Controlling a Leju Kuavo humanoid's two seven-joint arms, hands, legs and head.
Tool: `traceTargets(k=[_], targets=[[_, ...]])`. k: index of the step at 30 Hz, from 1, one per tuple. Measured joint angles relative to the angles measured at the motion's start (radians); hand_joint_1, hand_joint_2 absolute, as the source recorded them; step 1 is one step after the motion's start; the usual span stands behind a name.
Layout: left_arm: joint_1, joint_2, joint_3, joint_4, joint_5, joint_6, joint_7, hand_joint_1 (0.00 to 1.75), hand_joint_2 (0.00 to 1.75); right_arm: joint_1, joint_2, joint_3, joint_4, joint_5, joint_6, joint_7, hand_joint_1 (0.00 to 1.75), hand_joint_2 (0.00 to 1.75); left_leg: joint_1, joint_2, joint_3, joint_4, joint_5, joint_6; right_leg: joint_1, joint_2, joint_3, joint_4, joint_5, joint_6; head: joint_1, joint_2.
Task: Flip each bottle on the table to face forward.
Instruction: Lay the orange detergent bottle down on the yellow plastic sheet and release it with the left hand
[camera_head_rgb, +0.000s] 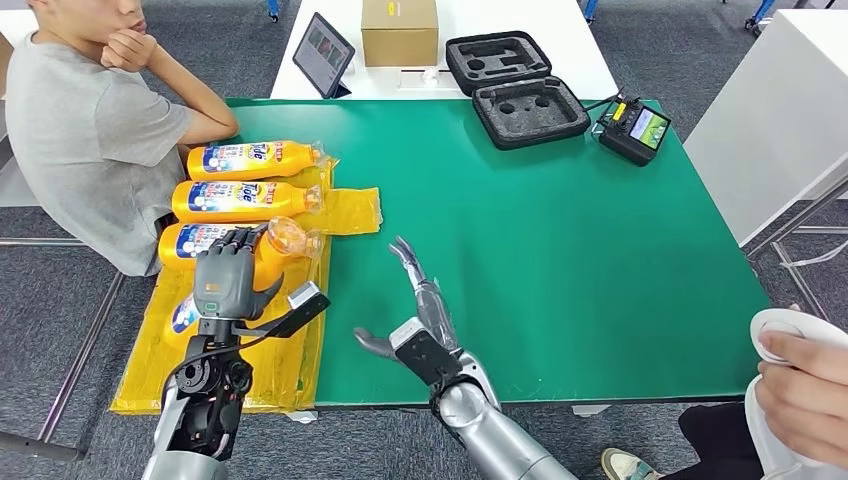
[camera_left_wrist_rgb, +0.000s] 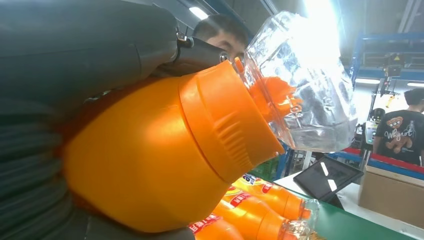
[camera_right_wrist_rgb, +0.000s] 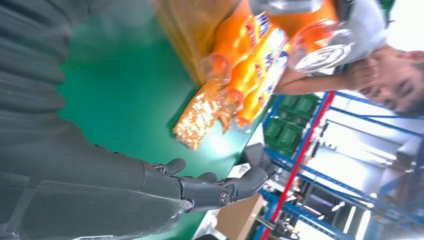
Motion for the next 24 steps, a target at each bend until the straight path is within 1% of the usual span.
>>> traceTargets(k=[7,12,15,20,24], targets=[[0.005,0.0,0.012,0.002,0.009,0.0,-0.033,1.75,1.75,0.042,-0.023,0.036,-0.114,0.005,-0.024,0.0,0.0,1.75,0.0,0.0,0.0,0.0,0.0,0.0,0.0,0.0,0.0,0.0,0.0,0.0,0.0,0.0],[0.005,-0.002,0.028,0.016,0.023,0.0,-0.058,1.74,1.75,0.059,-0.04,0.045,-0.178,0.004,-0.04,0.0,0.0,1.75,0.0,0.0,0.0,0.0,0.0,0.0,0.0,0.0,0.0,0.0,0.0,0.0,0.0,0.0],[0.001,-0.005,0.04,0.027,0.036,0.002,-0.075,1.72,1.75,0.071,-0.051,0.045,-0.208,0.002,-0.052,0.0,0.0,1.75,0.0,0.0,0.0,0.0,0.0,0.0,0.0,0.0,0.0,0.0,0.0,0.0,0.0,0.0],[-0.003,-0.014,0.079,0.05,0.062,0.006,-0.137,1.71,1.75,0.11,-0.081,0.033,-0.272,-0.01,-0.084,0.0,0.0,1.75,0.0,0.0,0.001,0.0,0.0,0.0,0.0,0.0,0.001,0.0,0.0,0.0,0.0,0.0],[0.0,-0.016,0.093,0.062,0.066,0.006,-0.136,1.71,1.75,0.138,-0.103,0.009,-0.307,-0.016,-0.086,0.0,0.0,1.75,0.0,0.0,0.001,0.0,0.0,0.0,0.0,0.0,0.001,0.0,0.0,0.0,0.0,0.0]])
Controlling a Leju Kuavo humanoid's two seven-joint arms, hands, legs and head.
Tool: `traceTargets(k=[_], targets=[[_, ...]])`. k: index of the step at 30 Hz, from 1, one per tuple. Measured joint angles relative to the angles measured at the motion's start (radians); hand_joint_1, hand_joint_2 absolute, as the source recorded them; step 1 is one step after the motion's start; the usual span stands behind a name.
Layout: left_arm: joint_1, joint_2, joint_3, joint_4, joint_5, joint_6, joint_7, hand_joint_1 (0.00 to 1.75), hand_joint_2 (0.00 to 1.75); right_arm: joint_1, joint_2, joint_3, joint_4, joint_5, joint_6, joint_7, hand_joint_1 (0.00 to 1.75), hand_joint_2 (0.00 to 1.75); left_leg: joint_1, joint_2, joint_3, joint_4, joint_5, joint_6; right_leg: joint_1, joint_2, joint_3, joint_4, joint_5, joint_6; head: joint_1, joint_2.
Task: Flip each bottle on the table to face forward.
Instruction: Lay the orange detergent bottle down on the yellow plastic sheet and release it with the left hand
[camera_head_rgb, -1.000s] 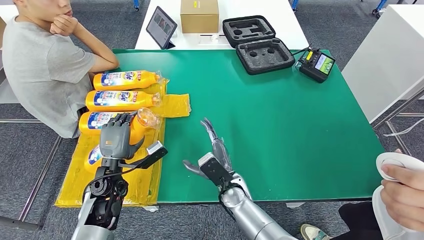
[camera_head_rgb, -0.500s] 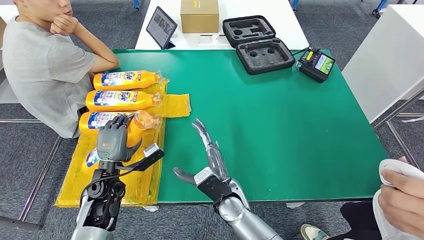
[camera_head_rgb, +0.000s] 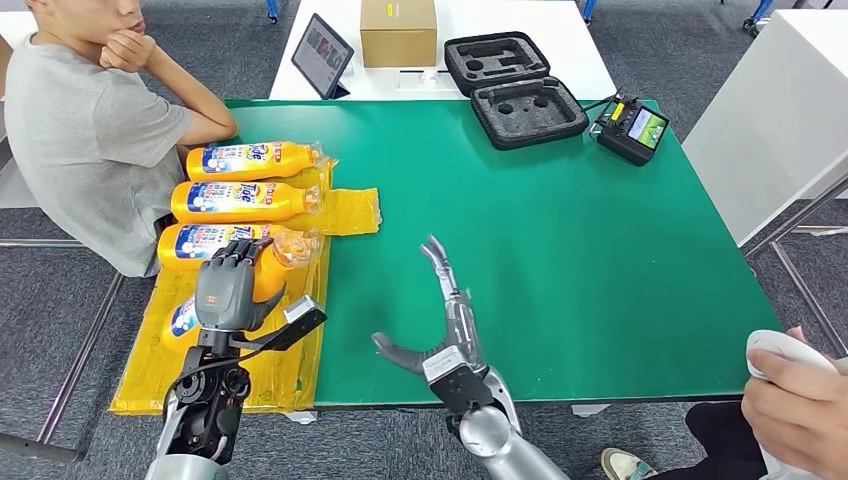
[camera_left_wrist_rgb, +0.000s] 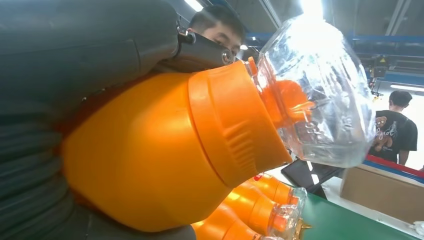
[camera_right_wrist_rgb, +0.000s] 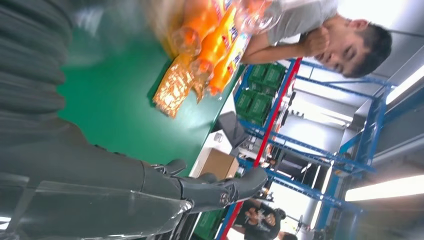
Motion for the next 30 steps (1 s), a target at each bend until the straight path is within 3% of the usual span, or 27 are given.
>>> traceTargets(k=[21,25,30], targets=[[0.01,-0.004,0.04,0.042,-0.035,0.001,-0.029,1.65,1.75,0.033,-0.025,-0.051,-0.014,0.003,0.018,0.0,0.0,1.75,0.0,0.0,0.004,0.0,0.0,0.0,0.0,0.0,0.003,0.0,0.0,0.0,0.0,0.0],[0.012,-0.004,0.038,0.054,-0.02,0.002,-0.027,1.43,1.75,0.04,-0.025,-0.053,-0.018,0.016,0.02,0.0,0.0,1.75,0.0,0.0,0.005,0.0,0.0,0.0,0.0,0.0,0.004,0.0,0.0,0.0,0.0,0.0],[0.017,-0.004,0.028,0.073,-0.016,0.002,-0.024,0.74,1.75,0.045,-0.026,-0.068,-0.02,0.015,0.025,0.0,0.0,1.75,0.0,0.0,0.005,-0.001,0.0,0.0,0.0,0.0,0.005,0.0,0.0,0.0,0.0,0.0]])
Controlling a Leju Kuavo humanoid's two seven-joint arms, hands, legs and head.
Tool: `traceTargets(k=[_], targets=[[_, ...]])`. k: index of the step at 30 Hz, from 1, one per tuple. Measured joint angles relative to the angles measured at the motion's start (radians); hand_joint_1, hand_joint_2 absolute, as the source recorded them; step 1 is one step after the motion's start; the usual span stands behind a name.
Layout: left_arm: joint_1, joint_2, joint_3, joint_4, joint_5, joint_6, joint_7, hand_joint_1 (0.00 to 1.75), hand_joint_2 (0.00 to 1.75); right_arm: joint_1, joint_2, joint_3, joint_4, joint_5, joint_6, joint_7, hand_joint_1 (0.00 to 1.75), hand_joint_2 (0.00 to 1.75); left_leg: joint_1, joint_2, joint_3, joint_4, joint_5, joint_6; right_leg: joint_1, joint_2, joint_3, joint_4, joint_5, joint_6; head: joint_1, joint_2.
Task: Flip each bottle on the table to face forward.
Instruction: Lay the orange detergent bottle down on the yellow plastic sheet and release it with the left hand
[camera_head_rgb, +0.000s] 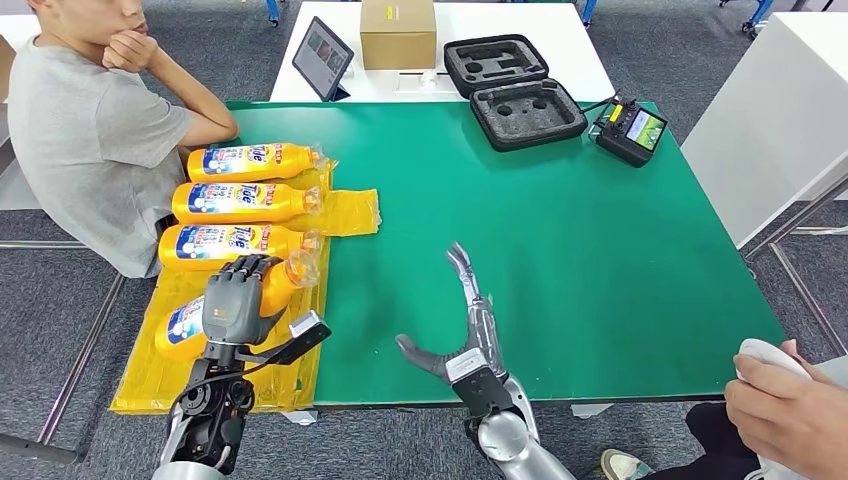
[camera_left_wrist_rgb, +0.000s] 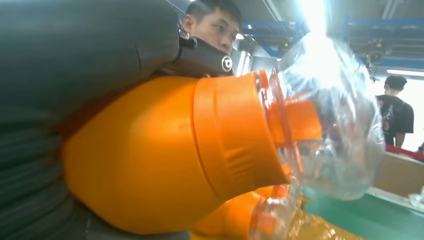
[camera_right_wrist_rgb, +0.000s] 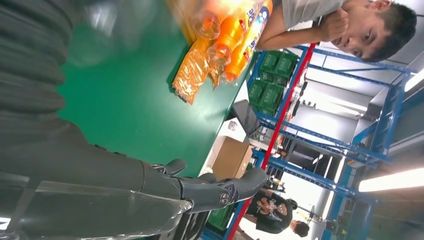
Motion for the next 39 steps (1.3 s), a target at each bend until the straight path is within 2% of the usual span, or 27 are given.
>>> traceTargets(k=[2,4,11,15,16,31,33,35,37,39], targets=[[0.005,-0.001,-0.001,0.009,-0.003,0.0,-0.006,0.5,1.75,0.002,-0.001,-0.003,0.0,-0.002,-0.002,0.0,0.0,1.75,0.0,0.0,0.0,0.0,0.0,0.0,0.0,0.0,0.0,0.0,0.0,0.0,0.0,0.0],[0.013,-0.003,-0.001,0.02,-0.003,-0.001,-0.011,0.45,1.75,0.006,-0.003,-0.006,0.0,-0.006,-0.006,0.0,0.0,1.75,0.0,0.0,0.0,0.0,0.0,0.0,0.0,0.0,0.0,0.0,0.0,0.0,0.0,0.0],[0.041,-0.004,0.003,0.055,0.004,-0.001,-0.018,0.52,1.75,0.019,-0.01,-0.019,0.0,-0.012,-0.017,0.0,0.0,1.75,0.0,0.0,-0.001,0.0,0.0,0.0,0.0,0.0,-0.001,0.0,0.0,0.0,0.0,0.0],[0.041,-0.004,0.006,0.066,0.004,0.0,-0.02,0.88,1.75,0.023,-0.013,-0.025,0.001,-0.012,-0.018,0.0,0.0,1.75,0.0,0.0,-0.001,0.0,0.0,0.0,0.0,0.0,0.0,0.0,0.0,0.0,0.0,0.0],[0.041,-0.004,0.007,0.068,0.005,0.0,-0.021,0.89,1.75,0.024,-0.013,-0.025,0.001,-0.012,-0.019,0.0,0.0,1.75,0.0,0.0,-0.001,0.0,0.0,0.0,0.0,0.0,0.0,0.0,0.0,0.0,0.0,0.0],[0.037,-0.004,0.006,0.082,0.012,0.0,-0.021,0.77,1.75,0.047,-0.016,-0.045,0.0,-0.012,-0.034,0.0,0.0,1.75,0.0,0.0,-0.001,0.0,0.0,0.0,0.0,-0.001,0.0,0.0,0.0,0.0,0.0,0.0],[0.037,-0.004,0.005,0.082,0.013,0.0,-0.021,0.69,1.75,0.048,-0.016,-0.047,-0.001,-0.012,-0.034,0.0,0.0,1.75,0.0,0.0,-0.001,0.0,0.0,0.0,0.0,-0.001,0.0,0.0,0.0,0.0,0.0,0.0],[0.037,-0.004,0.005,0.085,0.015,0.0,-0.021,0.49,0.87,0.051,-0.016,-0.05,-0.002,-0.012,-0.036,0.0,0.0,1.75,0.0,-0.001,-0.001,0.0,0.0,0.0,0.0,-0.001,0.0,0.0,0.0,0.0,0.0,0.0],[0.037,-0.004,0.003,0.092,0.029,0.0,-0.021,0.22,0.0,0.054,-0.016,-0.054,-0.002,-0.011,-0.038,0.0,0.0,1.75,0.0,-0.001,0.0,0.0,0.0,0.0,0.0,-0.001,0.0,0.0,0.0,0.0,0.0,0.0],[0.037,-0.004,-0.004,0.104,0.07,0.001,-0.021,0.03,0.0,0.059,-0.016,-0.06,-0.004,-0.01,-0.039,0.0,0.0,1.75,0.0,-0.001,0.0,0.0,0.0,0.0,0.0,-0.001,0.0,0.0,0.0,0.0,0.0,0.0]])
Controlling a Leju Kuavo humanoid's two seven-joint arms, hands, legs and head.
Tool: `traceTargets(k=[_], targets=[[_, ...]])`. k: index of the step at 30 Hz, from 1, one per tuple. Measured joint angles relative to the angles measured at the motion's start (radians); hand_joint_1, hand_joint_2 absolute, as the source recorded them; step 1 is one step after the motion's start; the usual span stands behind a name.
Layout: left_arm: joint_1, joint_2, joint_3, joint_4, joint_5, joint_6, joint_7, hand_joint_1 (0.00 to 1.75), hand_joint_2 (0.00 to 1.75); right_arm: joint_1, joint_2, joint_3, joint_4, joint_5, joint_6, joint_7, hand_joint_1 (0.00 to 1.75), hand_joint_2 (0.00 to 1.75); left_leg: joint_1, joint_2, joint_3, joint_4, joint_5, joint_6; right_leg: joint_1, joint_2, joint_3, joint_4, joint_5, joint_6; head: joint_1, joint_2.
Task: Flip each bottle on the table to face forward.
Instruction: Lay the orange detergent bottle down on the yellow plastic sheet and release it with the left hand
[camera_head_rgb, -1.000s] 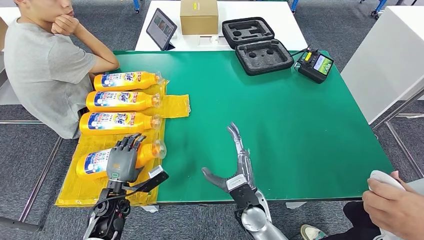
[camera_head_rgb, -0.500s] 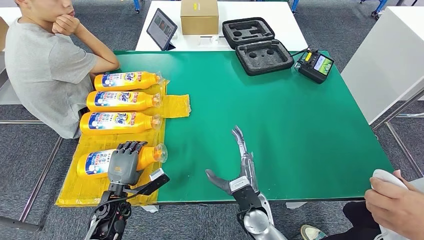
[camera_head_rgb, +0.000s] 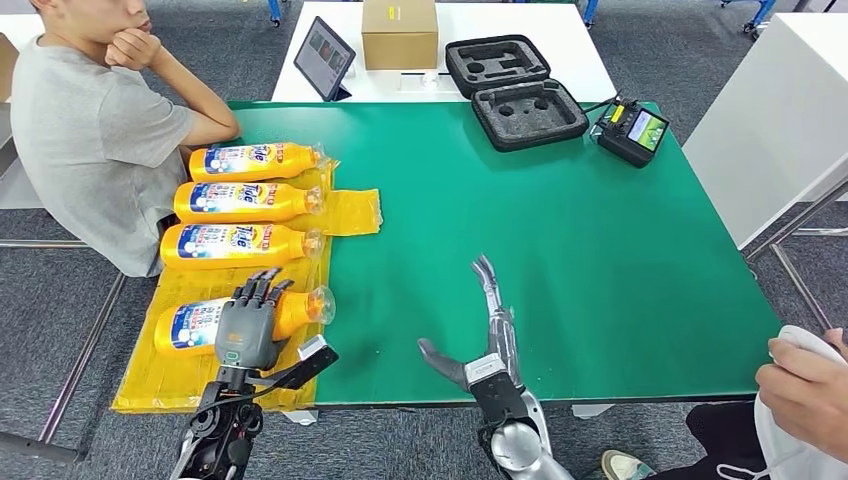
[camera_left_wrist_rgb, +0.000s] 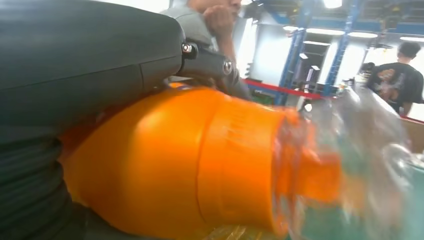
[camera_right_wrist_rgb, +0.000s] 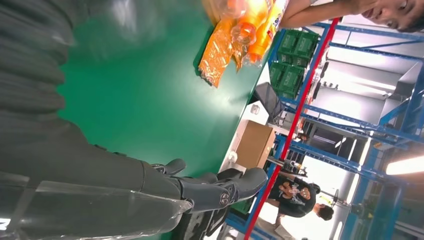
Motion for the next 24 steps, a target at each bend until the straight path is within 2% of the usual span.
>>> traceTargets(k=[4,10,24], targets=[[0.0,0.001,-0.032,0.022,0.087,0.0,0.0,0.0,0.0,0.01,0.0,-0.015,-0.004,0.0,0.0,0.0,0.0,1.75,0.0,-0.002,0.0,0.0,0.0,0.0,0.0,-0.001,0.001,0.0,0.0,0.0,0.0,0.0],[0.008,0.001,-0.059,0.048,0.101,-0.004,0.001,0.0,0.0,0.016,0.0,-0.022,-0.007,0.0,0.0,0.0,0.0,1.75,0.0,-0.003,-0.001,0.0,0.0,0.0,0.0,-0.001,0.0,0.0,0.0,0.0,0.0,0.0],[0.021,-0.001,-0.07,0.089,0.002,-0.003,0.004,0.0,0.0,0.022,0.001,-0.047,-0.009,0.008,0.001,0.0,0.0,1.75,0.0,-0.002,-0.003,0.0,0.0,0.001,0.0,-0.001,-0.002,0.0,0.0,0.0,0.0,0.0]])
